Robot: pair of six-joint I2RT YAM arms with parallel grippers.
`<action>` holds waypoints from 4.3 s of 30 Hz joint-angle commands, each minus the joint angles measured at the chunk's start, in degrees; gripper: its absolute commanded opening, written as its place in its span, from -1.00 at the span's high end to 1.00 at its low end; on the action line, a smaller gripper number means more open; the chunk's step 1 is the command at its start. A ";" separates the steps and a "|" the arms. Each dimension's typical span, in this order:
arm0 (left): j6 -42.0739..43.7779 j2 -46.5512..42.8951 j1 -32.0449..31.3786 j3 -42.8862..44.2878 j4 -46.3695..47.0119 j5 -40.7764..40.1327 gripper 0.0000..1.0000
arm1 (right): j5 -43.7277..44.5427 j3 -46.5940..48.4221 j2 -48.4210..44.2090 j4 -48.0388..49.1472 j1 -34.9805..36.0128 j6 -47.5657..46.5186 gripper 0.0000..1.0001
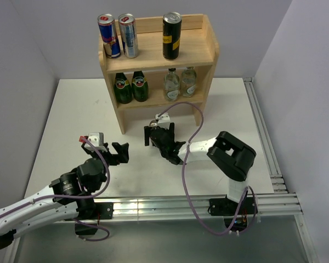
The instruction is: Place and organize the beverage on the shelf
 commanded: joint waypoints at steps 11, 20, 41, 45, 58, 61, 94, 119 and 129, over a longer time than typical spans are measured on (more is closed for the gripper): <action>1.52 -0.33 -0.24 -1.66 4.58 0.42 -0.99 | 4.01 3.92 5.77 8.02 -2.01 -2.85 -0.24; 1.34 -0.68 -0.24 -1.75 4.50 0.60 -0.99 | 7.07 -3.53 -4.59 2.67 -0.70 1.54 0.83; 0.38 0.11 -0.24 -1.75 4.32 1.13 -0.99 | 21.58 14.55 -46.44 -29.51 8.54 -15.92 1.00; 0.20 0.20 -0.24 -1.57 4.15 1.21 -0.99 | 22.03 21.23 -46.79 -29.78 7.66 -21.82 1.00; 0.29 -1.38 -0.24 -1.92 4.41 2.80 -0.99 | 17.19 46.37 -36.17 -39.18 -2.01 -28.51 1.00; 0.29 -1.38 -0.24 -1.92 4.32 2.80 -0.99 | 15.35 50.59 -33.10 -40.76 -4.55 -27.72 1.00; 0.46 -0.59 -0.24 -1.83 4.59 2.88 -0.98 | -2.15 74.41 -7.33 -48.85 -22.49 -17.35 1.00; 0.46 -1.12 -0.24 -2.01 4.50 2.79 -0.98 | -1.53 69.32 -7.85 -46.83 -23.19 -17.00 -0.72; 0.38 -1.12 -0.24 -2.01 4.59 2.80 -0.97 | -1.09 68.70 -7.94 -46.74 -23.19 -16.91 -0.76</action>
